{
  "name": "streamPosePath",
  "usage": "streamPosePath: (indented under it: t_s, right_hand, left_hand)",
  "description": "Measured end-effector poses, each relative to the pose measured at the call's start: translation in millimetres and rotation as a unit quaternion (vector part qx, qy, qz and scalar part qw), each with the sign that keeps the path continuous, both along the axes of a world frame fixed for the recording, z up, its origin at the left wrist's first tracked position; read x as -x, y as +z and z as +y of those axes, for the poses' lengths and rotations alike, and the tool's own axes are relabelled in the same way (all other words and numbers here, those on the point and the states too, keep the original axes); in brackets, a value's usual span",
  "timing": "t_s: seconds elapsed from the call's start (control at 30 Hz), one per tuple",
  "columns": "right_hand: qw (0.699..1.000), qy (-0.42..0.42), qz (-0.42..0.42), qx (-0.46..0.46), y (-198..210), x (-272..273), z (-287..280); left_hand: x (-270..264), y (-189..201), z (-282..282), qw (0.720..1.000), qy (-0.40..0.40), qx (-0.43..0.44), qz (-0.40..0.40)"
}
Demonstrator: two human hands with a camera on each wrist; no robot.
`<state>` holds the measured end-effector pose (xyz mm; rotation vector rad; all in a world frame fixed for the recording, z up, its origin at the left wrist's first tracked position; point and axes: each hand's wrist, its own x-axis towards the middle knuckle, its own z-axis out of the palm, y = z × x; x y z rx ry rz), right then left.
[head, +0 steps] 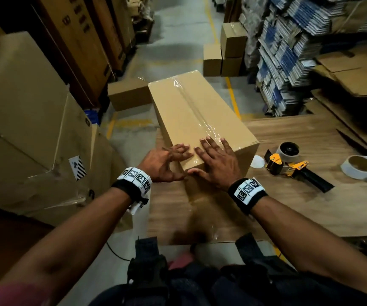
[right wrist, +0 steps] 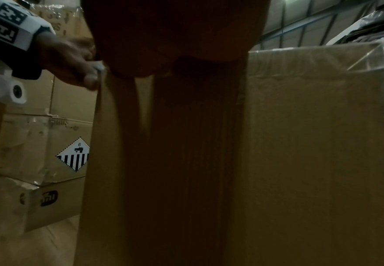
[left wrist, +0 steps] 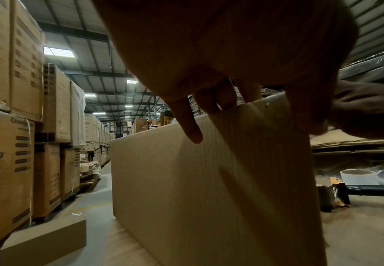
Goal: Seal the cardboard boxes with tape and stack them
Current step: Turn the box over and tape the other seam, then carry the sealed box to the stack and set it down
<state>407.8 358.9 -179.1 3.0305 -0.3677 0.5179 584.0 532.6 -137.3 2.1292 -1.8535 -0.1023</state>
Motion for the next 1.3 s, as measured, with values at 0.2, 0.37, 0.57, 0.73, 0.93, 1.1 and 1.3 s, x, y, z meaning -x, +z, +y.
streamPosePath:
  t_s: [0.2, 0.37, 0.57, 0.73, 0.93, 1.1, 1.3]
  right_hand:
    - [0.999, 0.047, -0.009, -0.004, 2, 7, -6]
    - [0.999, 0.046, 0.009, 0.024, -2, 6, -11]
    - [0.998, 0.054, -0.011, -0.020, 0, 9, -8]
    - [0.977, 0.078, -0.124, -0.156, 17, 21, -22]
    - [0.909, -0.207, -0.204, -0.300, 25, 46, -103]
    - [0.780, -0.221, -0.119, -0.573, 2, 48, -129]
    - [0.777, -0.071, -0.157, -0.606, 41, 26, -136]
  left_hand:
    - [13, -22, 2, 0.997, 0.027, 0.073, -0.011]
    - [22, -38, 1, 0.990, 0.044, 0.135, -0.020]
    - [34, -49, -3, 0.979, 0.052, 0.196, -0.026]
    - [50, -44, 9, 0.952, 0.101, 0.286, 0.033]
    - [74, -34, 6, 0.870, 0.357, 0.152, 0.306]
    - [88, -45, -22, 0.857, 0.372, 0.052, 0.354]
    - [71, -25, -40, 0.834, 0.397, 0.146, 0.354]
